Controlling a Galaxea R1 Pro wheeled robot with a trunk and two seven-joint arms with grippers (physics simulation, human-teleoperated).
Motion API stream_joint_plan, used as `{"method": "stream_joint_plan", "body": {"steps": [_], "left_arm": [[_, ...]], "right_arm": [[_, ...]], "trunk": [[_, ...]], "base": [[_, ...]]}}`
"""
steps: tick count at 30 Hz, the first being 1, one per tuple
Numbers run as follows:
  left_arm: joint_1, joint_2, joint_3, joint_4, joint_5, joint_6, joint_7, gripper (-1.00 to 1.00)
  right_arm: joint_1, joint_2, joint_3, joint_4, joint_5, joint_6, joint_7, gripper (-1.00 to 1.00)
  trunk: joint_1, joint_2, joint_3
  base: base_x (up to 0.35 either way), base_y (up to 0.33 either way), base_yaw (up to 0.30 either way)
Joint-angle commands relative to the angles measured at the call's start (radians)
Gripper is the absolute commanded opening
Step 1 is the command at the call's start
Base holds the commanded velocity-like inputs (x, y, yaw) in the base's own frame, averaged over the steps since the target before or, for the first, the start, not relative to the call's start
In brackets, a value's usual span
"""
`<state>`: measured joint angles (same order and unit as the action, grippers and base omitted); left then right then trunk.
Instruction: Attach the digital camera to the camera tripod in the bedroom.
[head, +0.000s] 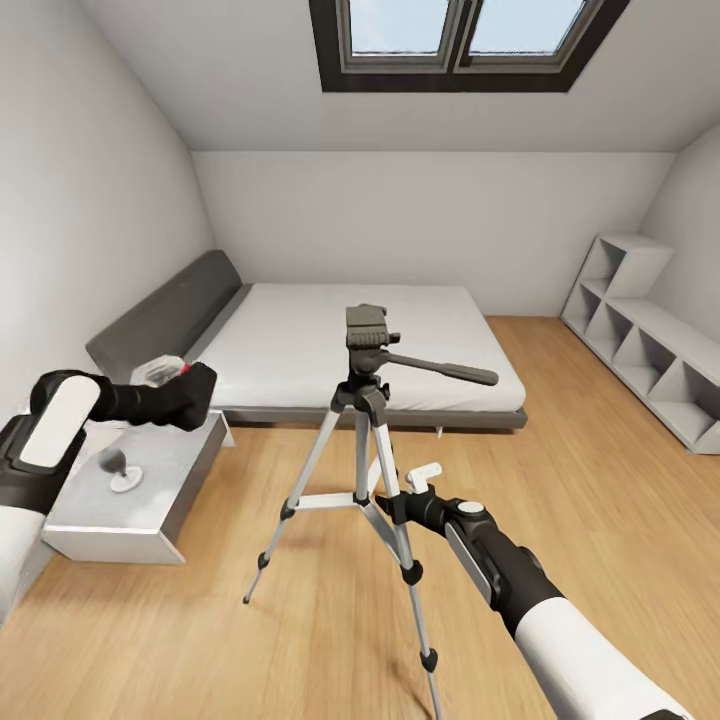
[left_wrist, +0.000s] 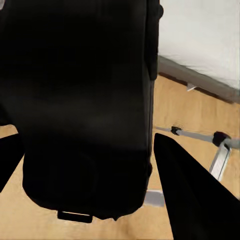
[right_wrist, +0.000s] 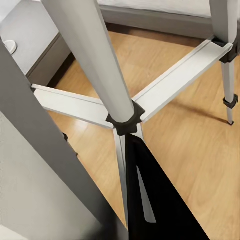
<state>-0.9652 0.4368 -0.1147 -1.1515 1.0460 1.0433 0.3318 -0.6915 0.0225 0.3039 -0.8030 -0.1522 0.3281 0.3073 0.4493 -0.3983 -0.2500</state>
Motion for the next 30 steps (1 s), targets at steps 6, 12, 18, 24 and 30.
{"method": "stream_joint_plan", "body": {"steps": [6,12,18,24,30], "left_arm": [[-0.256,-0.04,-0.003,0.188,0.049,0.004,0.01,-1.0],[-0.506,-0.146,-0.005,0.399,0.048,0.004,0.02,-1.0],[-0.699,-0.24,-0.008,0.52,0.041,0.004,0.085,-1.0],[-0.802,-0.27,-0.018,0.561,0.04,0.004,0.111,-1.0],[-0.82,-0.295,-0.07,0.561,0.047,0.004,0.114,-1.0]], "right_arm": [[0.0,0.0,0.0,0.004,0.001,0.006,-0.001,-1.0],[0.0,0.0,0.001,0.004,0.0,0.006,-0.001,-1.0],[0.0,0.0,0.001,0.004,0.002,0.008,0.0,-1.0],[0.0,0.001,0.0,0.004,0.001,0.008,-0.001,-1.0],[0.0,0.0,0.0,0.004,0.002,0.008,-0.001,-1.0]], "trunk": [[0.001,-0.002,-0.002],[0.001,-0.002,-0.002],[0.001,-0.002,-0.002],[0.001,-0.002,-0.002],[0.001,-0.002,-0.002]], "base": [[0.0,0.0,0.0],[0.0,0.0,0.0],[0.0,0.0,0.0],[0.0,0.0,0.0],[0.0,0.0,0.0]]}}
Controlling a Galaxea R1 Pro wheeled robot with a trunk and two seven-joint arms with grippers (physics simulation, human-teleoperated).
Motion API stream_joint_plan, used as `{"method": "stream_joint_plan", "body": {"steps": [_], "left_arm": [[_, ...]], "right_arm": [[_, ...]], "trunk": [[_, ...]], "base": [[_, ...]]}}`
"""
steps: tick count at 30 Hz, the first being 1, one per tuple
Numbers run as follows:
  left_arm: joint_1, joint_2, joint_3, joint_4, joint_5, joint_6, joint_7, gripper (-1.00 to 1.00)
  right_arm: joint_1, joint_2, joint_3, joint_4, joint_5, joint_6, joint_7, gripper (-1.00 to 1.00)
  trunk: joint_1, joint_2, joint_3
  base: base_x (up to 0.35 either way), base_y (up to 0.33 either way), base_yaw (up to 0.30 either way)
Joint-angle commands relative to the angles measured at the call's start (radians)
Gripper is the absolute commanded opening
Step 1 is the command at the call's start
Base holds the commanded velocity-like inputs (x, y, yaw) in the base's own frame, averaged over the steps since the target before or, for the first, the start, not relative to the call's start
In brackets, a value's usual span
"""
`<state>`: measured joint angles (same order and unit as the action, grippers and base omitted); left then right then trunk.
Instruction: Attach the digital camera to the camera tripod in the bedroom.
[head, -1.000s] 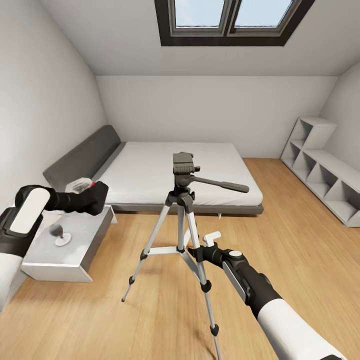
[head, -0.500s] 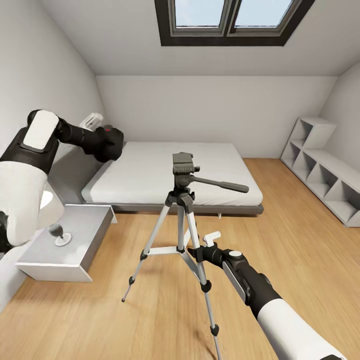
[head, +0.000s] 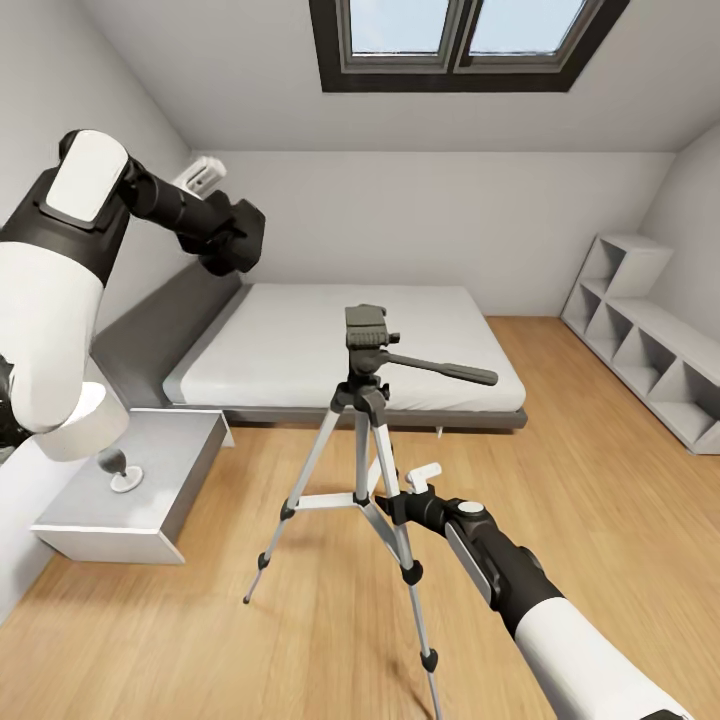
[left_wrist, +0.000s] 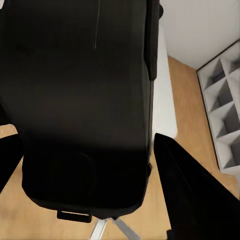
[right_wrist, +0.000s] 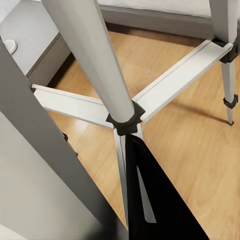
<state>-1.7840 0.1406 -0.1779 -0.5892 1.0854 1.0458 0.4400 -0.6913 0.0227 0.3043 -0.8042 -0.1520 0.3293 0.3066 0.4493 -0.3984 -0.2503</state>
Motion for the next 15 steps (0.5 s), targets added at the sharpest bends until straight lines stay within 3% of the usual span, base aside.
{"method": "stream_joint_plan", "body": {"steps": [1,3,8,15], "left_arm": [[-0.002,-0.003,-0.018,-0.001,0.008,0.001,0.006,-1.0],[-0.004,-0.018,-0.052,0.002,0.01,0.001,0.006,-1.0],[-0.006,-0.056,-0.09,0.017,0.012,0.001,0.005,-1.0],[-0.005,-0.101,-0.102,0.034,0.013,0.001,0.005,-1.0]], "right_arm": [[-0.001,0.0,0.0,0.005,0.002,0.007,0.0,-1.0],[-0.001,0.0,0.001,0.005,0.003,0.007,0.0,-1.0],[-0.001,0.0,0.001,0.005,0.002,0.007,0.0,-1.0],[-0.001,-0.002,0.001,0.005,0.002,0.007,-0.001,-1.0]], "trunk": [[0.001,-0.002,-0.002],[0.001,-0.002,-0.002],[0.001,-0.002,-0.002],[0.001,-0.002,-0.002]], "base": [[0.0,0.0,0.0],[0.0,0.0,0.0],[0.0,0.0,0.0],[0.0,0.0,0.0]]}}
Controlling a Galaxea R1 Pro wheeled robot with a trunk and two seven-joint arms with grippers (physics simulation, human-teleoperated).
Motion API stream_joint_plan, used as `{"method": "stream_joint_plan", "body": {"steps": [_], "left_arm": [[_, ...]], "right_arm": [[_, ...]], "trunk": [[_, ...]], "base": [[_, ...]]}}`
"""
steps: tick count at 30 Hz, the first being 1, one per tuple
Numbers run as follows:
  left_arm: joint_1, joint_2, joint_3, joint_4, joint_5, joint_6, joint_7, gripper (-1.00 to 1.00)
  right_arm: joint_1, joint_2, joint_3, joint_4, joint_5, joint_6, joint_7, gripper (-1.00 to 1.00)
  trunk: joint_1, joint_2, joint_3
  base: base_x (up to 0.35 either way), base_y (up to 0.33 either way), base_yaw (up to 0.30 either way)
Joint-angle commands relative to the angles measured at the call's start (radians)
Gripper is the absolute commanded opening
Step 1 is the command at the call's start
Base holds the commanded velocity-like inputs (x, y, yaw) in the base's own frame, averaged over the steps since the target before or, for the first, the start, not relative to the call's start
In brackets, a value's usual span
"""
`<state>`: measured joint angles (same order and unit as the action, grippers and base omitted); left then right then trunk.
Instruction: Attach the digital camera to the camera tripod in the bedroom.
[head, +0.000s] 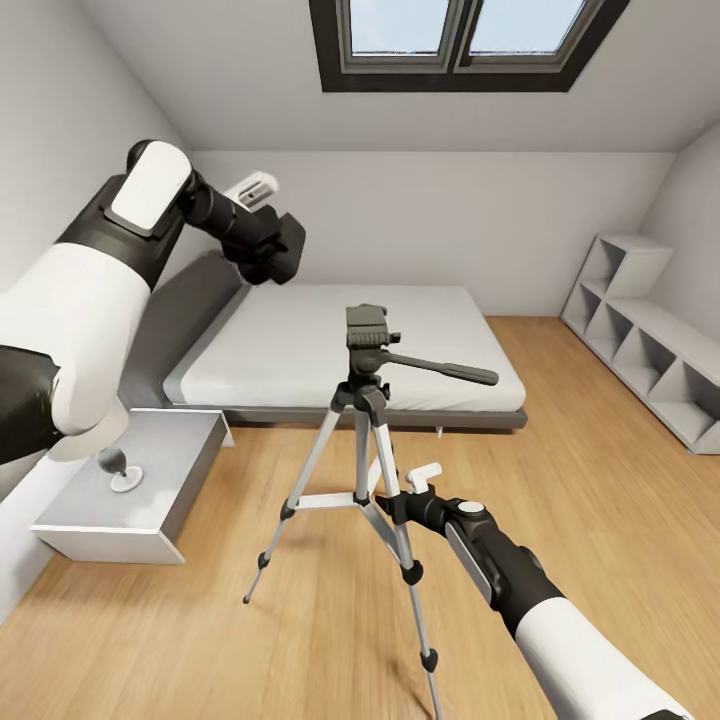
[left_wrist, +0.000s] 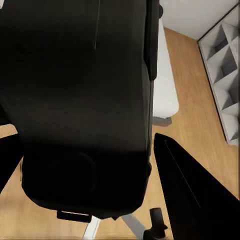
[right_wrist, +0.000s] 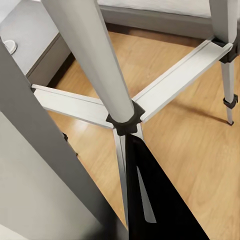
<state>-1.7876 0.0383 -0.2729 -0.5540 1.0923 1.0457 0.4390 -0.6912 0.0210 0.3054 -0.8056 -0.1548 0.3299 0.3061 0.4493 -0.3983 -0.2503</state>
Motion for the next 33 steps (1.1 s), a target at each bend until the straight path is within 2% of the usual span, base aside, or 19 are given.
{"method": "stream_joint_plan", "body": {"steps": [1,7,15,19,24,29,33], "left_arm": [[-0.001,-0.006,-0.008,0.001,0.007,0.002,0.005,-1.0],[-0.001,-0.017,-0.009,0.012,0.007,0.001,0.004,-1.0],[-0.001,-0.019,-0.008,0.013,0.005,-0.005,0.006,-1.0],[-0.001,-0.021,-0.009,0.006,-0.01,-0.01,0.064,-1.0],[-0.001,-0.022,-0.01,0.009,-0.008,-0.011,0.113,-1.0],[-0.001,-0.027,-0.011,0.008,-0.003,-0.008,0.13,-1.0],[-0.001,-0.025,-0.011,-0.009,0.005,-0.001,0.121,-1.0]], "right_arm": [[-0.001,-0.001,-0.001,0.006,0.004,0.006,-0.001,-1.0],[-0.001,-0.001,-0.001,0.006,0.005,0.006,-0.001,-1.0],[-0.001,0.0,-0.001,0.006,0.003,0.006,-0.002,-1.0],[-0.001,0.0,-0.002,0.006,0.002,0.006,-0.002,-1.0],[-0.001,-0.001,-0.002,0.006,0.003,0.006,-0.001,-1.0],[-0.001,-0.002,-0.002,0.006,0.004,0.006,0.0,-1.0],[-0.001,-0.002,-0.001,0.006,0.006,0.006,0.0,-1.0]], "trunk": [[0.001,-0.002,-0.002],[0.001,-0.002,-0.002],[0.001,-0.002,-0.002],[0.001,-0.002,-0.002],[0.001,-0.002,-0.002],[0.001,-0.002,-0.002],[0.001,-0.002,-0.002]], "base": [[0.0,0.0,0.0],[0.0,0.0,0.0],[0.0,0.0,0.0],[0.0,0.0,0.0],[0.0,0.0,0.0],[0.0,0.0,0.0],[0.0,0.0,0.0]]}}
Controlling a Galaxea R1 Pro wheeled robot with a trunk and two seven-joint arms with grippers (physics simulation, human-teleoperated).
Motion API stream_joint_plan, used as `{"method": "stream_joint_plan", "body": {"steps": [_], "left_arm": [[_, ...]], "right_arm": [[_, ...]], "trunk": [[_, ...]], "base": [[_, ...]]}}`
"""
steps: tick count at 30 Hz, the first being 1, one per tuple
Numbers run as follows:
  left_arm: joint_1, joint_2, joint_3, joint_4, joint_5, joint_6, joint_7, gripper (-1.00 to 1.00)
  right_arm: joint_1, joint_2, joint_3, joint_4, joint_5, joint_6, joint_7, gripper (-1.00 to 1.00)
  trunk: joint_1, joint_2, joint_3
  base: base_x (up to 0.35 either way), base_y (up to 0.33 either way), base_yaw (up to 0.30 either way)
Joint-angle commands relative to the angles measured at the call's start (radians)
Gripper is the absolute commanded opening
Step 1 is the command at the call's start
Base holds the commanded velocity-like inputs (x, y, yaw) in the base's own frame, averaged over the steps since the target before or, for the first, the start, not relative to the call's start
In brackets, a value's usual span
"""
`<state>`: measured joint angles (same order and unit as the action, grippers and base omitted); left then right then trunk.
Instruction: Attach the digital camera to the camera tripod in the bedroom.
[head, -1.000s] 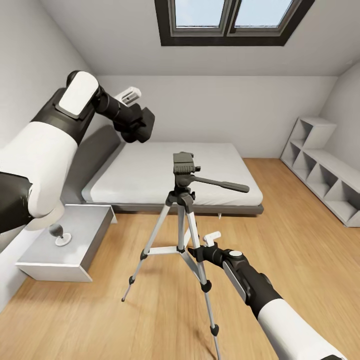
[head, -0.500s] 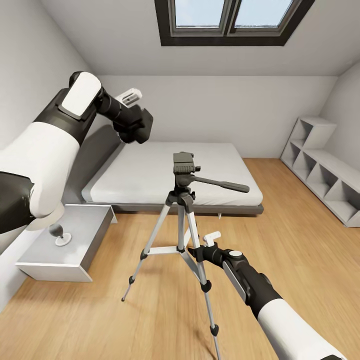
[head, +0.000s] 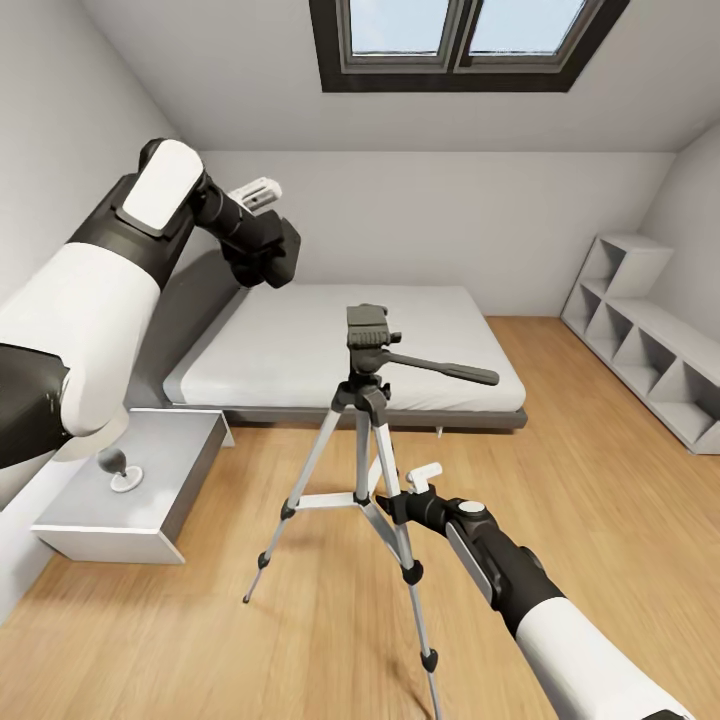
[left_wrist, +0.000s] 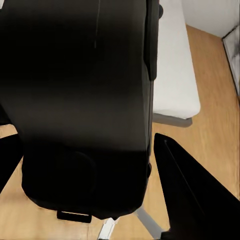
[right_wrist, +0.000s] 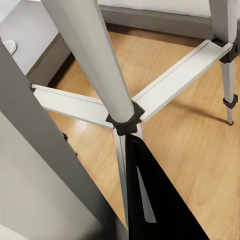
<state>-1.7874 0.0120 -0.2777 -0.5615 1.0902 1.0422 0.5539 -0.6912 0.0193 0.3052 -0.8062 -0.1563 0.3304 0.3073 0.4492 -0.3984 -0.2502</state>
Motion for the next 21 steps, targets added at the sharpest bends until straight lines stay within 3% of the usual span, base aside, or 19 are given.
{"method": "stream_joint_plan", "body": {"steps": [1,5,6,8,9,10,11,14,17,18,21], "left_arm": [[-0.001,0.002,-0.006,-0.009,0.008,0.003,0.001,-1.0],[-0.001,0.01,-0.007,-0.094,0.011,0.004,-0.162,-1.0],[-0.001,0.017,-0.008,-0.116,0.01,0.003,-0.24,-1.0],[-0.001,0.025,-0.009,-0.147,0.01,0.002,-0.334,-1.0],[-0.001,0.04,-0.01,-0.197,0.005,-0.001,-0.495,-1.0],[-0.001,0.046,-0.01,-0.212,0.003,-0.002,-0.548,-1.0],[0.0,0.059,-0.01,-0.232,-0.001,-0.004,-0.648,-1.0],[0.005,0.085,-0.011,-0.252,-0.009,-0.007,-0.801,-1.0],[0.01,0.116,-0.011,-0.258,-0.011,-0.009,-0.877,-1.0],[0.029,0.157,-0.011,-0.271,-0.011,-0.009,-0.909,-1.0],[0.068,0.182,-0.011,-0.28,-0.011,-0.007,-0.923,-1.0]], "right_arm": [[-0.001,0.0,-0.001,0.007,0.008,0.006,-0.001,-1.0],[-0.001,0.0,0.0,0.007,0.01,0.006,0.001,-1.0],[-0.001,0.0,0.0,0.007,0.01,0.006,0.001,-1.0],[-0.001,0.001,0.0,0.007,0.01,0.006,0.001,-1.0],[-0.001,0.0,0.0,0.007,0.01,0.006,0.001,-1.0],[-0.001,0.0,0.0,0.007,0.01,0.006,0.001,-1.0],[-0.001,0.0,0.0,0.007,0.01,0.006,0.001,-1.0],[-0.001,-0.001,0.0,0.007,0.011,0.006,0.001,-1.0],[-0.001,0.0,0.0,0.007,0.011,0.006,0.0,-1.0],[-0.001,0.001,0.0,0.007,0.011,0.006,0.0,-1.0],[-0.001,0.002,0.0,0.007,0.011,0.006,0.0,-1.0]], "trunk": [[0.001,-0.002,-0.002],[0.001,-0.002,-0.002],[0.001,-0.002,-0.002],[0.001,-0.002,-0.002],[0.001,-0.002,-0.002],[0.001,-0.002,-0.002],[0.001,-0.002,-0.002],[0.001,-0.002,-0.002],[0.001,-0.002,-0.002],[0.001,-0.002,-0.002],[0.001,-0.002,-0.002]], "base": [[0.0,0.0,0.0],[0.0,0.0,0.0],[0.0,0.0,0.0],[0.0,0.0,0.0],[0.0,0.0,0.0],[0.0,0.0,0.0],[0.0,0.0,0.0],[0.0,0.0,0.0],[0.0,0.0,0.0],[0.0,0.0,0.0],[0.0,0.0,0.0]]}}
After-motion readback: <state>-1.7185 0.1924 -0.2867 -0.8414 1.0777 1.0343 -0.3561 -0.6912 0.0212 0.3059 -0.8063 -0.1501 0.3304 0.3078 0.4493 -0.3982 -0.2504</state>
